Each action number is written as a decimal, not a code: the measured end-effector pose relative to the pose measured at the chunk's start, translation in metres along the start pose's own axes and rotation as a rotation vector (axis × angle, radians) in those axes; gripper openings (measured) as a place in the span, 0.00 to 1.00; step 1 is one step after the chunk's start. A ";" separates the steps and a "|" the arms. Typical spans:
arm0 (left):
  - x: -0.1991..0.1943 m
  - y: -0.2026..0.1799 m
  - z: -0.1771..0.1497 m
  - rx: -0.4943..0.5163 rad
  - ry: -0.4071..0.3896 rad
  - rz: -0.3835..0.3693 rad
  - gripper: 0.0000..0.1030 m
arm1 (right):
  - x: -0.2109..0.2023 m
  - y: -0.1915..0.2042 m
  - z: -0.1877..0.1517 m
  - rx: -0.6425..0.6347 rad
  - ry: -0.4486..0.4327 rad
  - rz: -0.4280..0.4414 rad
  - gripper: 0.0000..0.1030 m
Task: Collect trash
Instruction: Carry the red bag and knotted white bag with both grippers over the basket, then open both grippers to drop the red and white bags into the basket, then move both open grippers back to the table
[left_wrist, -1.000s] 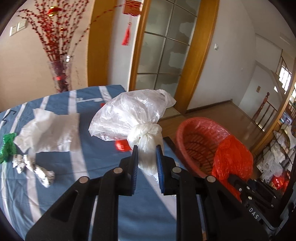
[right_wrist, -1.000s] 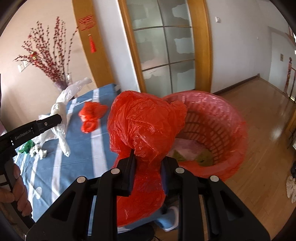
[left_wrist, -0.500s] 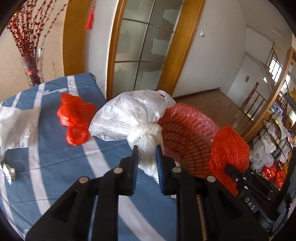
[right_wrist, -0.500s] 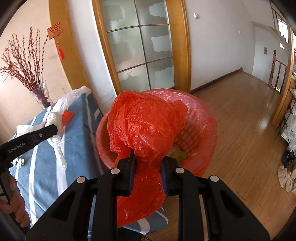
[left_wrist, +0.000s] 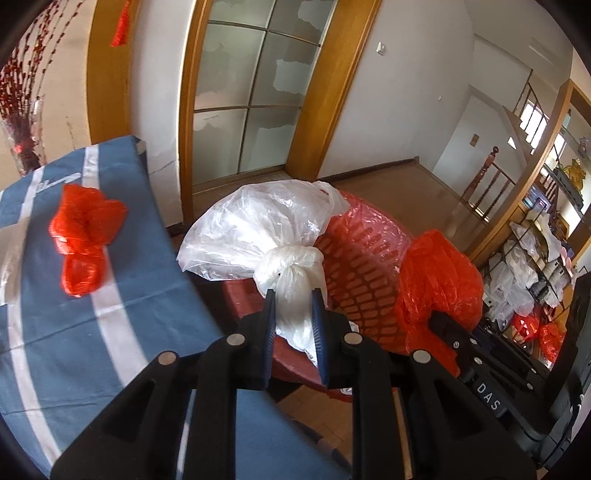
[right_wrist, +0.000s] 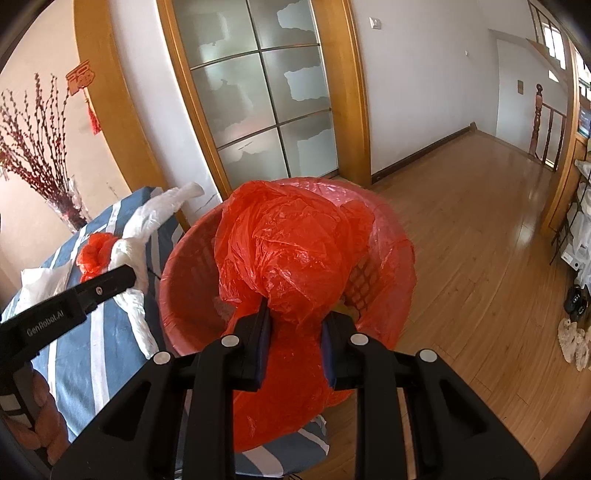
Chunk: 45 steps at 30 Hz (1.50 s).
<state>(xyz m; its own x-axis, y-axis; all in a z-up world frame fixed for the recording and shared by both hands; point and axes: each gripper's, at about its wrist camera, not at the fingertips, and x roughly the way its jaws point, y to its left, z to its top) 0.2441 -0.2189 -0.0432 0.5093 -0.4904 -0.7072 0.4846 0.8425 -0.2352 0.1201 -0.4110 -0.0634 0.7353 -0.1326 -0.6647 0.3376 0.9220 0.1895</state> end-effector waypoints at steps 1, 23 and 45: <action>0.002 0.000 0.001 0.002 0.004 -0.005 0.19 | 0.001 -0.002 0.001 0.002 -0.001 0.000 0.23; 0.042 -0.012 0.008 0.010 0.063 -0.056 0.29 | 0.019 -0.014 0.027 0.025 -0.044 -0.005 0.38; 0.017 0.019 -0.001 -0.030 0.027 0.033 0.54 | 0.007 -0.019 0.013 0.014 -0.030 -0.032 0.50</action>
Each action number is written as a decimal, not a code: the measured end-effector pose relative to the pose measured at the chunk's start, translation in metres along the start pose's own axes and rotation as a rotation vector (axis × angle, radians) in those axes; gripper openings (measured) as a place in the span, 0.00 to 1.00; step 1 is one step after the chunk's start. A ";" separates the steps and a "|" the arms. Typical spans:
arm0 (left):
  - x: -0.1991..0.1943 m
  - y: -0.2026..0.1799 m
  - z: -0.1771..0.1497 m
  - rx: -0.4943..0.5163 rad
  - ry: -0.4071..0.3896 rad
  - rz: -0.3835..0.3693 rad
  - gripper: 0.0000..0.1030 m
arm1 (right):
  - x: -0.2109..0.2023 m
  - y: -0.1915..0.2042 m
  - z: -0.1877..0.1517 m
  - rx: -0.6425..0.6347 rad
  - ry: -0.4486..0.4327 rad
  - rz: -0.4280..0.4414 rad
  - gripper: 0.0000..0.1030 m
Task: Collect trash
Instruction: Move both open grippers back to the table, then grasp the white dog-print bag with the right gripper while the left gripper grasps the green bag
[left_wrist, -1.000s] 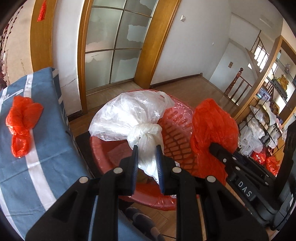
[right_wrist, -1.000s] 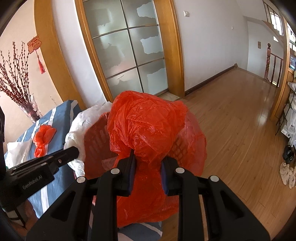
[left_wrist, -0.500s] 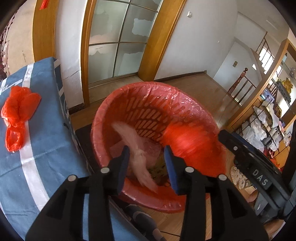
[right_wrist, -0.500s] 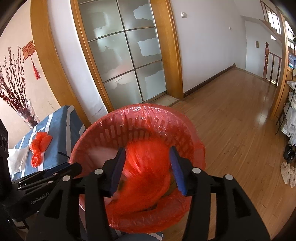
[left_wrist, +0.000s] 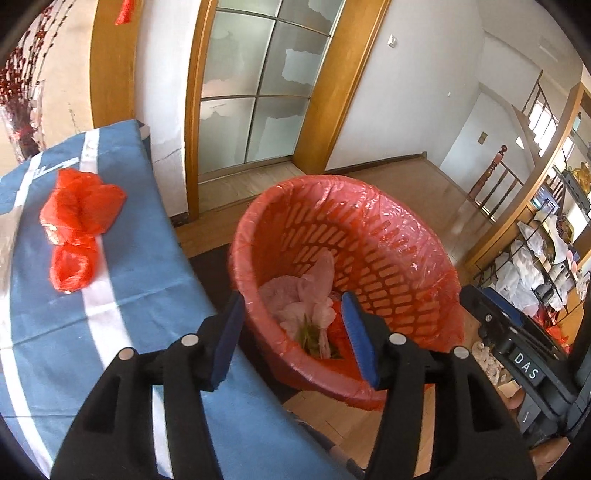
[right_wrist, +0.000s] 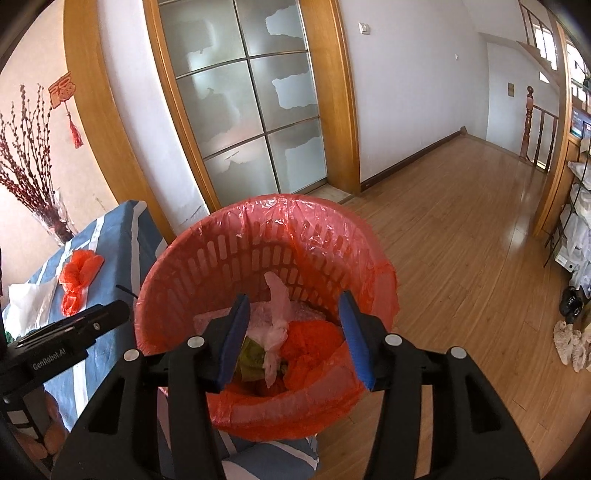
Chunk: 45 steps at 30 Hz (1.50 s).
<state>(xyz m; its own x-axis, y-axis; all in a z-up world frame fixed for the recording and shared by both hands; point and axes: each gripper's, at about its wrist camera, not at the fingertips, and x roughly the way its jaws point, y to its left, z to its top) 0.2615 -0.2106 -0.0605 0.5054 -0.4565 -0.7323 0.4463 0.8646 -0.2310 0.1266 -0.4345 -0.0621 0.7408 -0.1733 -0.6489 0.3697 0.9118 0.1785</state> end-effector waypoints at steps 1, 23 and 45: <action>-0.002 0.001 -0.001 -0.002 -0.003 0.007 0.54 | -0.002 0.001 -0.001 -0.002 0.001 0.001 0.50; -0.089 0.113 -0.040 -0.104 -0.092 0.247 0.59 | -0.021 0.096 -0.021 -0.163 0.015 0.123 0.53; -0.215 0.295 -0.113 -0.399 -0.177 0.516 0.59 | -0.021 0.299 -0.074 -0.463 0.115 0.414 0.53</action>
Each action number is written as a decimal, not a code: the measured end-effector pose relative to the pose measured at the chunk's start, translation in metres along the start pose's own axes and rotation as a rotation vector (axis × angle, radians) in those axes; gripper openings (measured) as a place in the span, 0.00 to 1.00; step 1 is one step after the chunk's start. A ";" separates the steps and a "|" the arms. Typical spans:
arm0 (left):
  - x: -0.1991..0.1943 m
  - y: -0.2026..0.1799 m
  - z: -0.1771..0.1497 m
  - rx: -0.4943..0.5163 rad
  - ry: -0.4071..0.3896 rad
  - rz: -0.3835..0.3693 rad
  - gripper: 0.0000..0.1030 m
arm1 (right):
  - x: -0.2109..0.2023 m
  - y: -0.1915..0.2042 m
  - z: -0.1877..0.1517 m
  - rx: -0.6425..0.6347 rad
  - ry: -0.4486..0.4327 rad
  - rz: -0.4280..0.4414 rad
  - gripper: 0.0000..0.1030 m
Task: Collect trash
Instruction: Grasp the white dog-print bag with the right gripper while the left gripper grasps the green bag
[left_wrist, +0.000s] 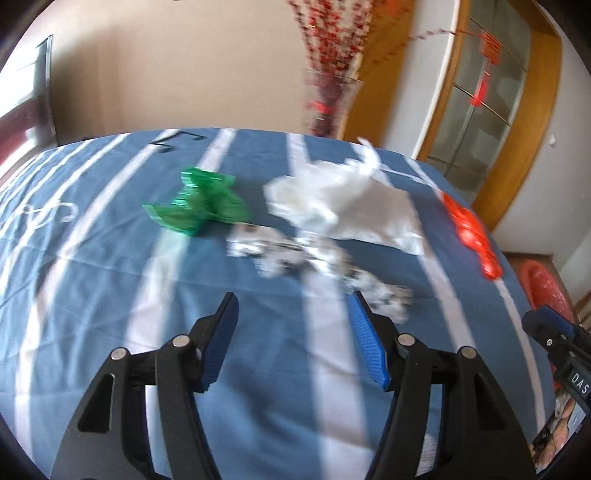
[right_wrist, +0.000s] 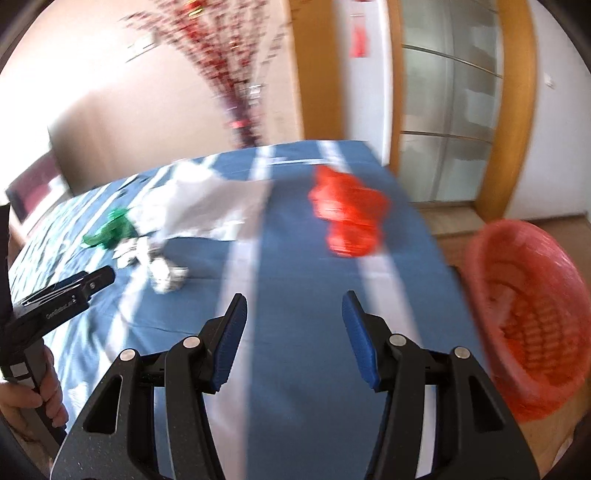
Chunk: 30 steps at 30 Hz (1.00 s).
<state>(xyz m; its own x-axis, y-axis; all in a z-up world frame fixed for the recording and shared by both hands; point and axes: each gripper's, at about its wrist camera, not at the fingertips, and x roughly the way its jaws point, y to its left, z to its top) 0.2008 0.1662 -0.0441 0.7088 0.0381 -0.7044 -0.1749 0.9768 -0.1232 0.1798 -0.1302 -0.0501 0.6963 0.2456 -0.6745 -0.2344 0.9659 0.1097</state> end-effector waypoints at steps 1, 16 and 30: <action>-0.002 0.009 0.001 -0.008 -0.004 0.010 0.59 | 0.005 0.011 0.002 -0.016 0.005 0.020 0.53; 0.008 0.089 0.020 -0.097 -0.013 0.129 0.59 | 0.094 0.114 0.020 -0.183 0.159 0.123 0.37; 0.035 0.068 0.057 -0.052 -0.022 0.108 0.67 | 0.039 0.060 0.004 -0.169 0.078 0.066 0.06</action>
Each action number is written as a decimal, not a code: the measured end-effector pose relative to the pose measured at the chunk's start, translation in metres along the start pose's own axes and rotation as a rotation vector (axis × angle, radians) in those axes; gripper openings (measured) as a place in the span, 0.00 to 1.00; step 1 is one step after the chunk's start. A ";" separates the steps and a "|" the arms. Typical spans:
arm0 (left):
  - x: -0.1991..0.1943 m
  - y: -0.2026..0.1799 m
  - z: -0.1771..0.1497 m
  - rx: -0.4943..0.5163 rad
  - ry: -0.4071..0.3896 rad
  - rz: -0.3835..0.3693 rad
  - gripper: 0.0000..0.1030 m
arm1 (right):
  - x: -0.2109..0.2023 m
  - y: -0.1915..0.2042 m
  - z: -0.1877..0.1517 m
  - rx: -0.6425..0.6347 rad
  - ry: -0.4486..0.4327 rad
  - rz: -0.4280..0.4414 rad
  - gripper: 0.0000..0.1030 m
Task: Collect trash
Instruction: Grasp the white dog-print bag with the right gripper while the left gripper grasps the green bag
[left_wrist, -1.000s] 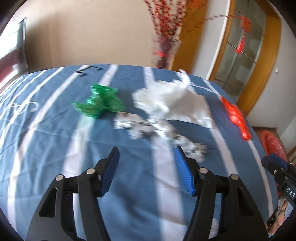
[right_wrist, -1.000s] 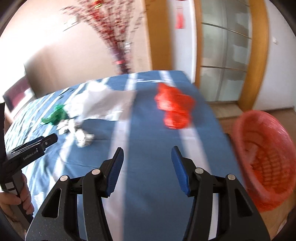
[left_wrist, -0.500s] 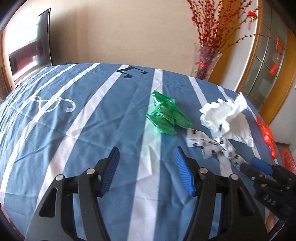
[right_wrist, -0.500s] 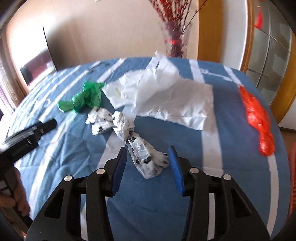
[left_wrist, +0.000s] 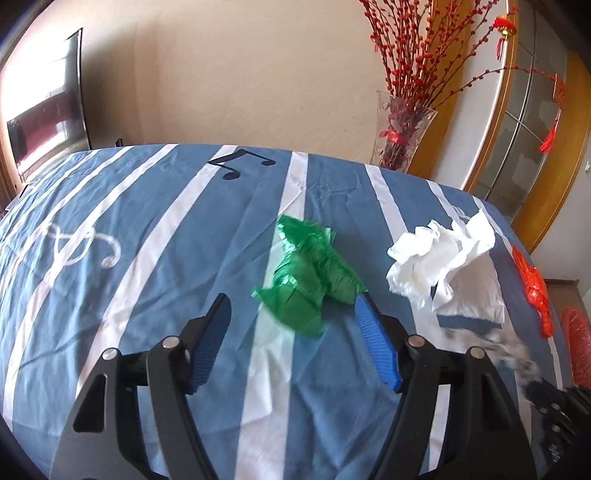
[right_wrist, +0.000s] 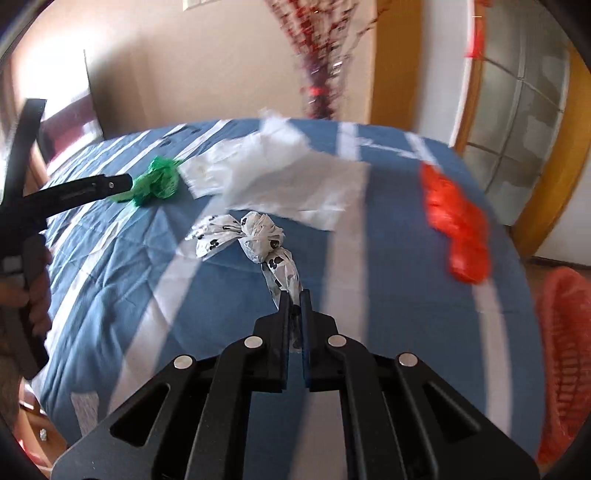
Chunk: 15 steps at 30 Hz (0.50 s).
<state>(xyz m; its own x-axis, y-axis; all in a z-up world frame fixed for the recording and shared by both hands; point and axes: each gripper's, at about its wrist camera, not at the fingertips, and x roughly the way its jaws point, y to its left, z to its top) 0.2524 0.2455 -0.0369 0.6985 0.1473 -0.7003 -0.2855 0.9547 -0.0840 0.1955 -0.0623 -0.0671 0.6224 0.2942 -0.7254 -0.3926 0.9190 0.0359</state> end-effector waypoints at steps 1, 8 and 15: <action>0.006 -0.003 0.003 0.003 0.010 -0.004 0.67 | -0.008 -0.009 -0.003 0.017 -0.013 -0.016 0.06; 0.044 -0.005 0.012 -0.023 0.088 0.046 0.67 | -0.046 -0.056 -0.022 0.095 -0.067 -0.120 0.06; 0.054 -0.004 0.010 -0.016 0.108 0.058 0.33 | -0.066 -0.092 -0.035 0.172 -0.088 -0.190 0.06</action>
<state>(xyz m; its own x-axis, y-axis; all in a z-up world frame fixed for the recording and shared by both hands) 0.2978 0.2520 -0.0668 0.6058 0.1728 -0.7766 -0.3345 0.9410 -0.0516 0.1663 -0.1760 -0.0466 0.7337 0.1267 -0.6676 -0.1470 0.9888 0.0261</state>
